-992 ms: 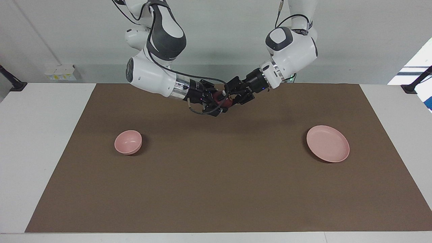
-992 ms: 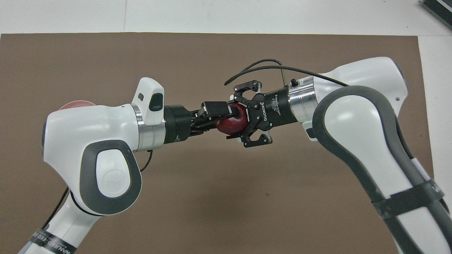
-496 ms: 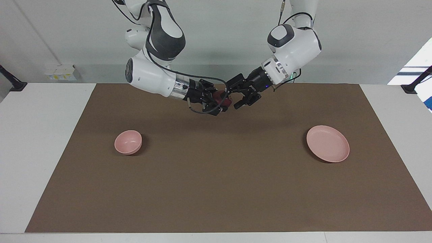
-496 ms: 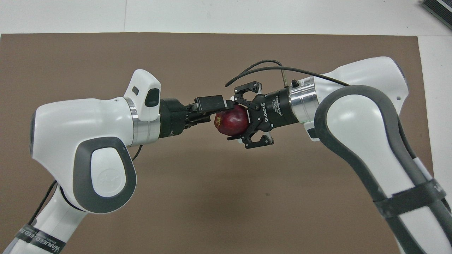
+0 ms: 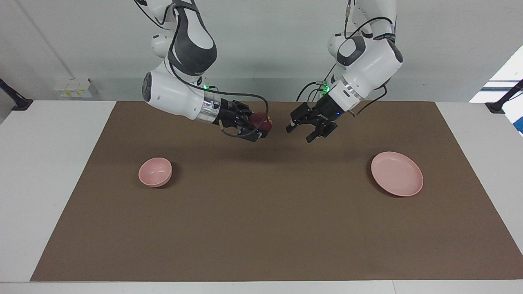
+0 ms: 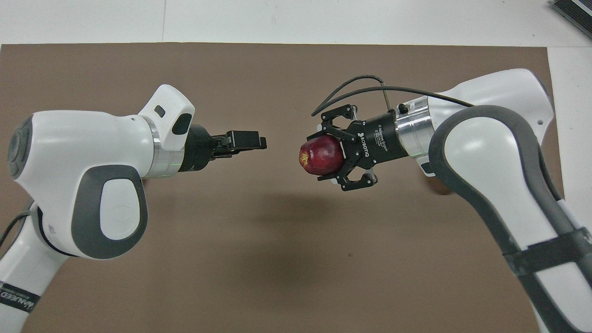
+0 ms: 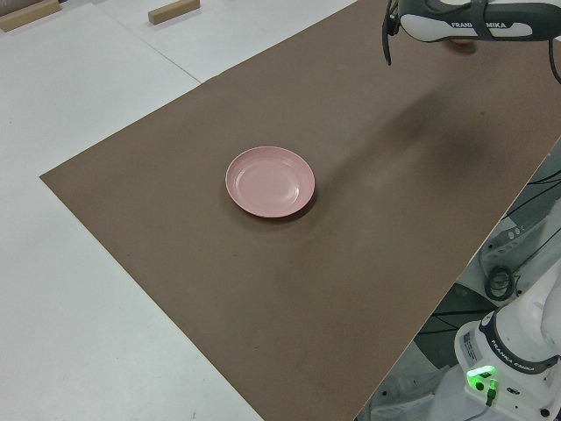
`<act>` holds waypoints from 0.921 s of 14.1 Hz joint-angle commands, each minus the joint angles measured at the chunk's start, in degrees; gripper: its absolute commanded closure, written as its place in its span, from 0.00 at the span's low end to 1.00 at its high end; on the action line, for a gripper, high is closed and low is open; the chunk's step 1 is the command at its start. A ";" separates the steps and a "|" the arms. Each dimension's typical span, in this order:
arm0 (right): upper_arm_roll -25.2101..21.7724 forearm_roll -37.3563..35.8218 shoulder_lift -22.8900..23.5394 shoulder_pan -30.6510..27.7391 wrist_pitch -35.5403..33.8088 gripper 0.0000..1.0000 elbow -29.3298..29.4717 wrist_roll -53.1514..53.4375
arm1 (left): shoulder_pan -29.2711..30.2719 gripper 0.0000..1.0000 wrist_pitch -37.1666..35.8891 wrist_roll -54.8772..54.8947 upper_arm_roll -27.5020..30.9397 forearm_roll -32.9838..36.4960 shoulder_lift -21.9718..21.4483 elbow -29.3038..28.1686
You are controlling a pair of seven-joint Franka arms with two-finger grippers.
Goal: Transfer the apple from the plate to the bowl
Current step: 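Open the left gripper and withdraw it while the right gripper carries the apple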
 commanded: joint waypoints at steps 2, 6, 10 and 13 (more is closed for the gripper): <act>0.14 -11.47 -1.07 -2.08 -2.70 1.00 -0.99 -11.84 | 0.05 0.00 -7.82 -0.16 5.13 13.18 -0.49 0.61; 0.14 -27.56 -1.07 -3.74 -2.36 1.00 -1.52 -27.74 | -0.40 0.00 -8.18 0.19 9.01 28.12 0.21 2.27; 0.14 -39.43 -0.89 -8.66 -1.39 1.00 -1.87 -47.34 | -0.48 0.00 -12.82 2.55 12.70 32.81 2.06 8.77; 0.14 -48.40 -0.80 -11.30 3.43 1.00 -3.62 -60.70 | -1.27 0.00 -21.86 8.00 16.65 32.90 1.71 15.44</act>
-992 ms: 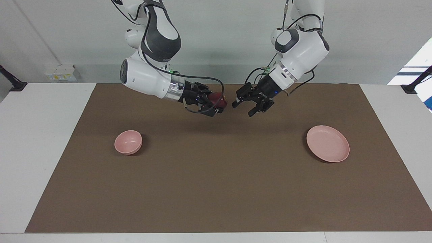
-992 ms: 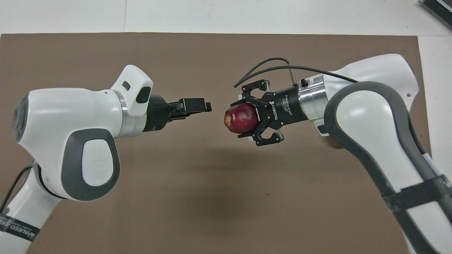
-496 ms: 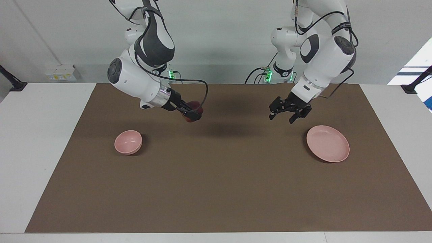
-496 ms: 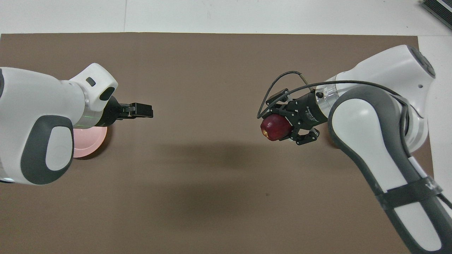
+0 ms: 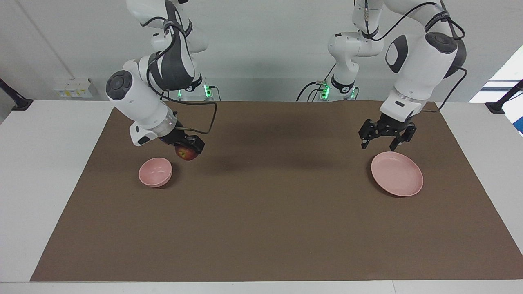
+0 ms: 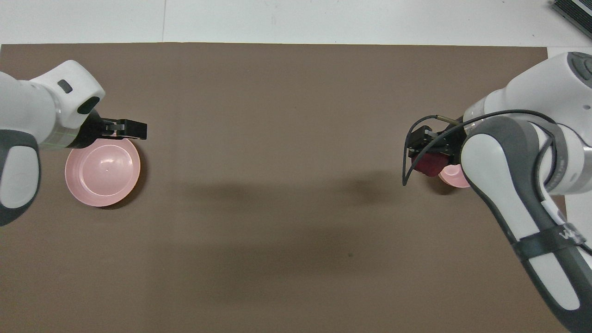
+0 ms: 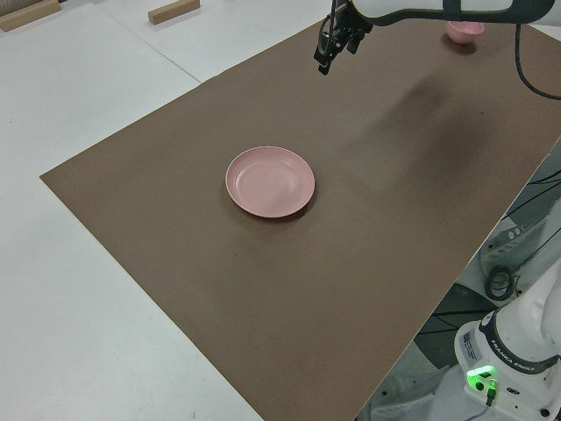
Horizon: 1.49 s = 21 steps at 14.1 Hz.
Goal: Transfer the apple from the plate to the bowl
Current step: 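Lower the apple into the small pink bowl with the right gripper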
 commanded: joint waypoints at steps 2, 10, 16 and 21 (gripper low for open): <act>0.52 -6.40 0.13 -3.56 7.17 1.00 -3.84 -15.61 | -1.57 0.00 -13.14 5.10 4.47 2.83 0.37 10.52; 0.52 -8.95 4.44 -7.00 15.02 1.00 -6.49 -23.03 | -1.48 0.00 -30.48 5.55 5.71 3.10 -5.35 15.03; 0.52 -8.95 5.06 -8.14 17.39 1.00 -9.56 -26.27 | 1.84 0.00 -30.66 9.83 5.88 3.01 -5.00 15.38; 0.52 -8.95 6.02 -8.41 18.26 1.00 -9.83 -27.07 | 3.44 0.00 -30.13 12.32 5.62 2.31 -5.26 15.11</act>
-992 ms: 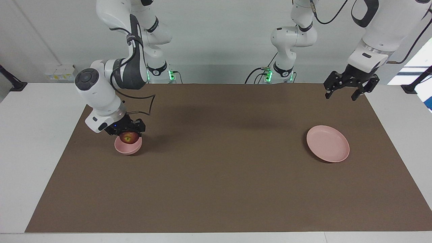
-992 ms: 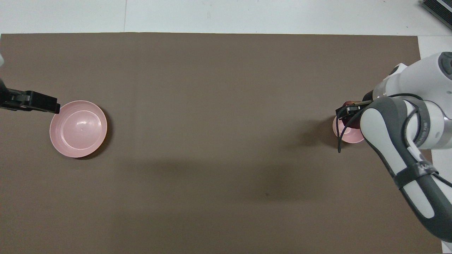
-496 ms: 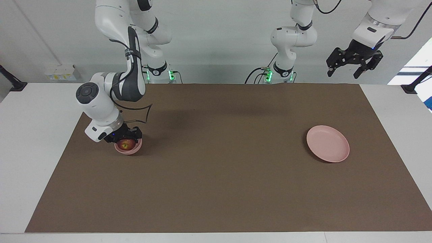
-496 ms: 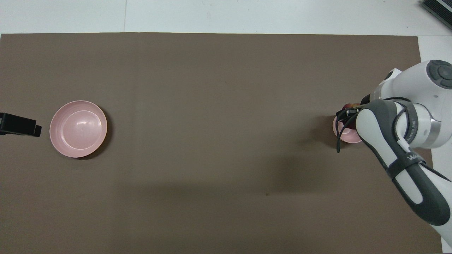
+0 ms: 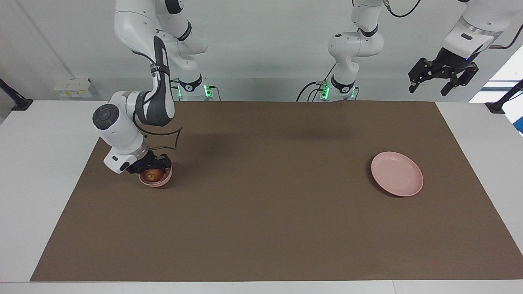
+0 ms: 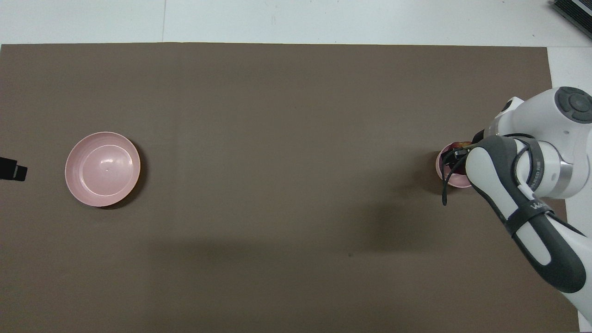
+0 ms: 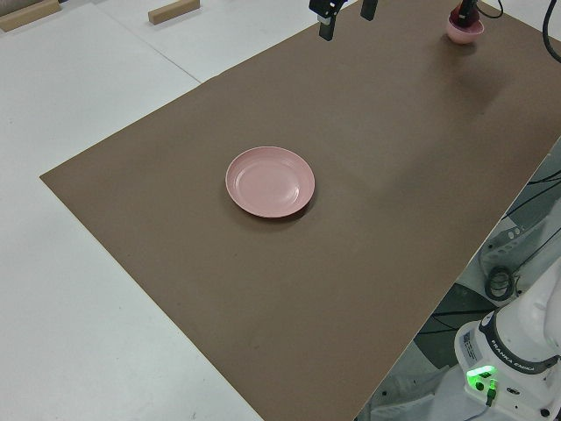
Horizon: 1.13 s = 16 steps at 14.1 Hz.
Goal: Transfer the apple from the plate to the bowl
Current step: 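Lower the apple into the small pink bowl with the right gripper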
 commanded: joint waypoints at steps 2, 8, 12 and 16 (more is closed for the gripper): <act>0.60 -1.20 0.68 -1.15 2.77 1.00 -0.71 -1.46 | 0.10 0.00 -0.66 0.81 -0.19 0.18 -0.19 -0.06; 0.60 -1.20 1.64 -0.89 3.12 1.00 -0.54 -0.84 | -0.34 0.00 -0.40 0.19 -0.10 0.09 -0.20 -0.06; 0.60 -1.20 2.17 -0.89 3.83 1.00 -0.62 -0.93 | -0.52 0.00 -0.57 0.37 -0.36 0.18 -0.20 -0.06; 0.60 -1.20 2.44 -0.97 3.83 0.73 -0.71 -0.93 | 0.01 0.00 -0.57 0.37 -0.36 0.18 -0.20 -0.06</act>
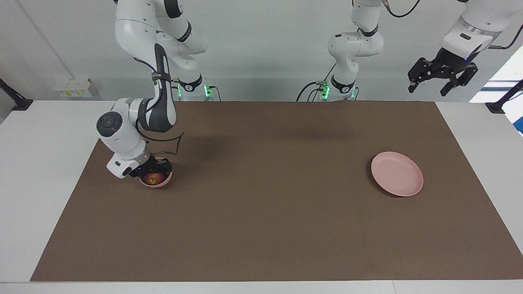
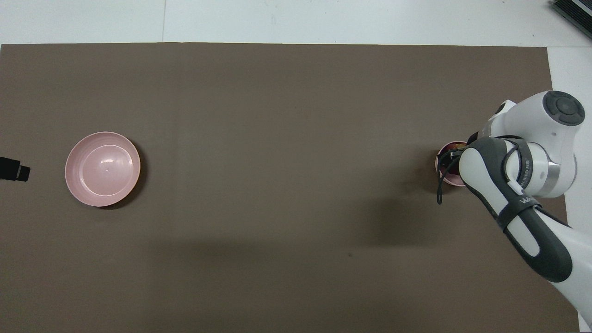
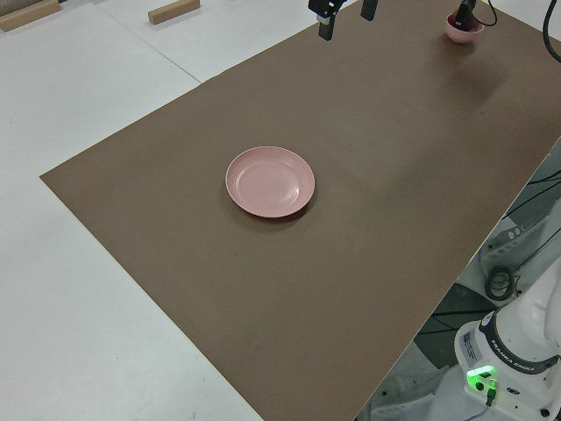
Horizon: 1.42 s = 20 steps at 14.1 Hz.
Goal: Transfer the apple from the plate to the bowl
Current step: 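Open the right gripper to release the apple into the bowl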
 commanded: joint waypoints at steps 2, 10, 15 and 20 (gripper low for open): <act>0.58 -1.20 -0.03 -0.68 1.41 0.56 -0.50 -0.84 | 0.12 0.00 -0.58 0.36 0.17 0.20 -0.20 -0.05; 0.58 -1.20 -0.03 -0.68 1.41 0.20 -0.50 -0.75 | 0.12 0.00 -0.58 0.36 0.17 0.20 -0.20 -0.05; 0.58 -1.20 -0.03 -0.68 1.41 0.00 -0.42 -0.31 | 0.12 0.00 -0.58 0.36 0.17 0.20 -0.20 -0.05; 0.58 -1.20 -0.03 -0.68 0.97 0.00 -0.07 -0.31 | 0.12 0.00 -0.58 0.36 0.17 0.20 -0.20 -0.05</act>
